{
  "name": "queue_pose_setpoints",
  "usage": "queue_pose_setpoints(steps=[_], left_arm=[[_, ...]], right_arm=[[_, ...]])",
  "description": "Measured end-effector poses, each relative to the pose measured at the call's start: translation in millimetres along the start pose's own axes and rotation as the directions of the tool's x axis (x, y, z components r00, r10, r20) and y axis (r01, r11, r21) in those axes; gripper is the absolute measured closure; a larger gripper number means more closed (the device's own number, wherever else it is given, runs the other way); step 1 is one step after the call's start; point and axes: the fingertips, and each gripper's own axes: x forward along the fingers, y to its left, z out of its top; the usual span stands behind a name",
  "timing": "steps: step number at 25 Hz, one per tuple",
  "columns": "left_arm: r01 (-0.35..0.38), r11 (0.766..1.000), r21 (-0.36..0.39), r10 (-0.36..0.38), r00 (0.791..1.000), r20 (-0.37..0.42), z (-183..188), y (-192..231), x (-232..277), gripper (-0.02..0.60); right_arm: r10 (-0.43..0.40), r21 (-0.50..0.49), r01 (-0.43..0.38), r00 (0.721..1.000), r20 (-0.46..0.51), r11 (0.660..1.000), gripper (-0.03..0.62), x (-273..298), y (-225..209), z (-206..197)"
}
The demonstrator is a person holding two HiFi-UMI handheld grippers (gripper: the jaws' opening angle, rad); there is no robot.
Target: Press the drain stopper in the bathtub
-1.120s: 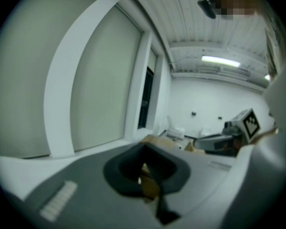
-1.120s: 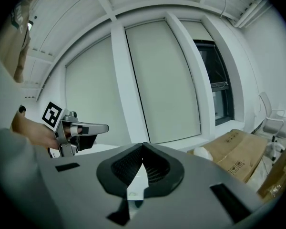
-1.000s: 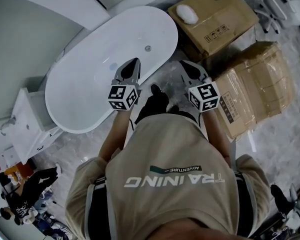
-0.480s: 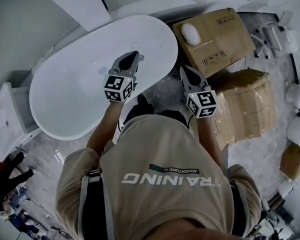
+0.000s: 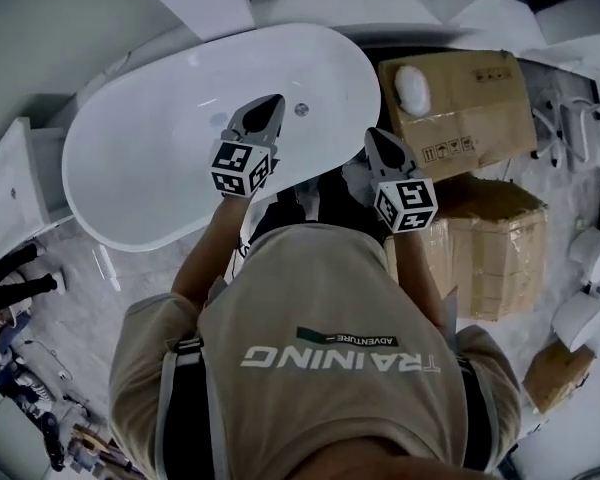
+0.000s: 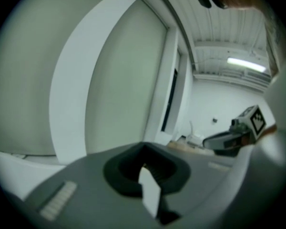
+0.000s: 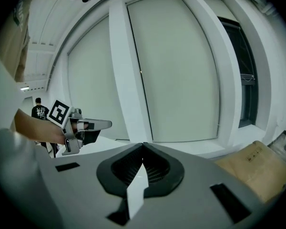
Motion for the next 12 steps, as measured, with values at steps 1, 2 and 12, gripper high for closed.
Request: queue_pose_setpoints(steps=[1,2,12], left_arm=[[-0.033,0.999,0.001,0.033,0.999,-0.003,4,4,5,0.580],[-0.068,0.998,-0.007,0.068,0.998,-0.006,7,8,9,0.580],[-0.289,0.947,-0.137,0.291,0.957,-0.009,24,45,28,0.580]], right_arm=[[0.035,-0.009,-0.035,0.999,0.003,0.999,0.582,11,-5,5],[0.073,-0.021,-0.073,0.997,0.006,0.997,0.582,22,-11,11],[0.263,-0.059,-0.264,0.964,-0.033,0.963,0.582,110,-64,34]])
